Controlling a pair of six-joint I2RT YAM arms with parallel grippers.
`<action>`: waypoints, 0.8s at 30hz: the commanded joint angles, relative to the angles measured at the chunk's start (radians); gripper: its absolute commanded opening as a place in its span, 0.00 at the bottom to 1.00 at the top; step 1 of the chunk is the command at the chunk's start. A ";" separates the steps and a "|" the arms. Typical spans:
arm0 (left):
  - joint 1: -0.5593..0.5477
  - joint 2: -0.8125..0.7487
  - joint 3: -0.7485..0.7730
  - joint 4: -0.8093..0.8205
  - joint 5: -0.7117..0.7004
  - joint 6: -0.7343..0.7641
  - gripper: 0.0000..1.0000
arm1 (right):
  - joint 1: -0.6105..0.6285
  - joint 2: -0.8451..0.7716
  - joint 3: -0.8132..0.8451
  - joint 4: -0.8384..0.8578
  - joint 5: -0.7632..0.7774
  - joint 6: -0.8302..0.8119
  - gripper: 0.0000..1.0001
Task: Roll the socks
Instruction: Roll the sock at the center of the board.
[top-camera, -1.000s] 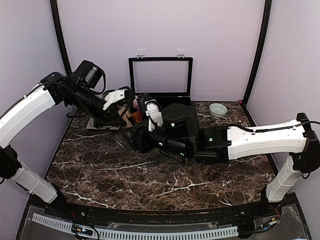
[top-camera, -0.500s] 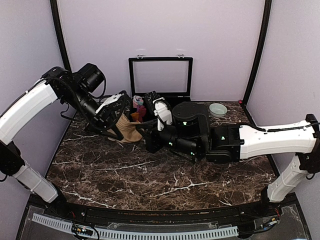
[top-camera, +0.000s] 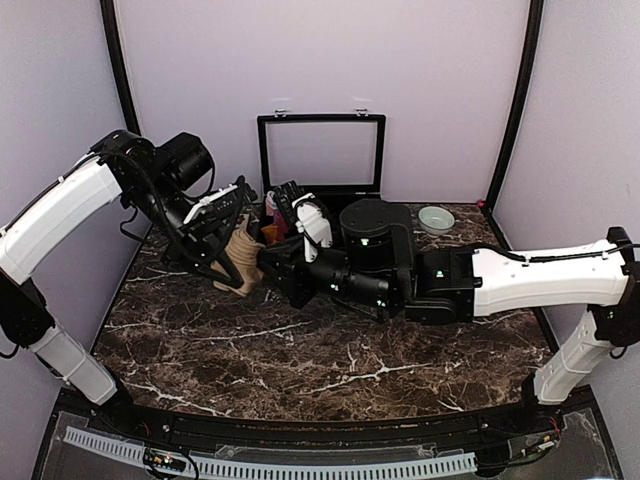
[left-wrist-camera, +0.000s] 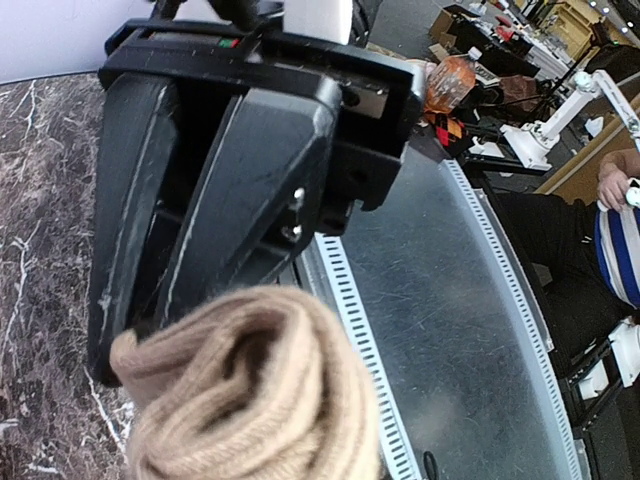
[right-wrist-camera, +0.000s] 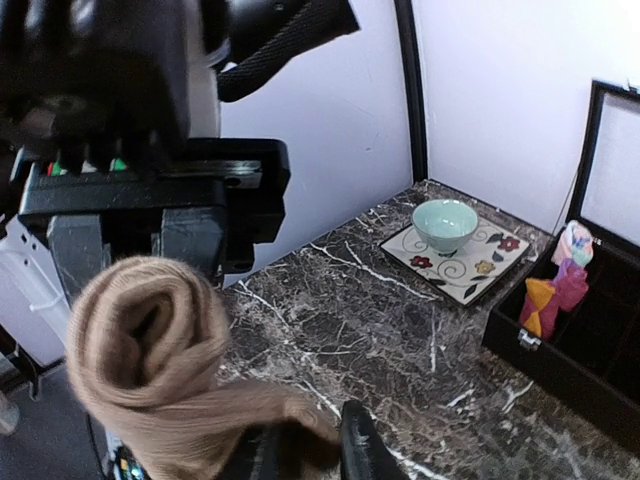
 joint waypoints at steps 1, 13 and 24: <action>-0.001 -0.026 0.006 -0.043 0.074 0.025 0.00 | -0.013 -0.015 0.023 0.010 -0.030 -0.069 0.34; -0.001 -0.022 -0.033 -0.043 0.027 0.026 0.00 | -0.122 -0.256 -0.035 -0.063 -0.352 -0.172 0.71; -0.001 0.000 -0.023 -0.043 0.031 0.014 0.00 | -0.113 -0.046 0.101 -0.018 -0.592 -0.149 0.78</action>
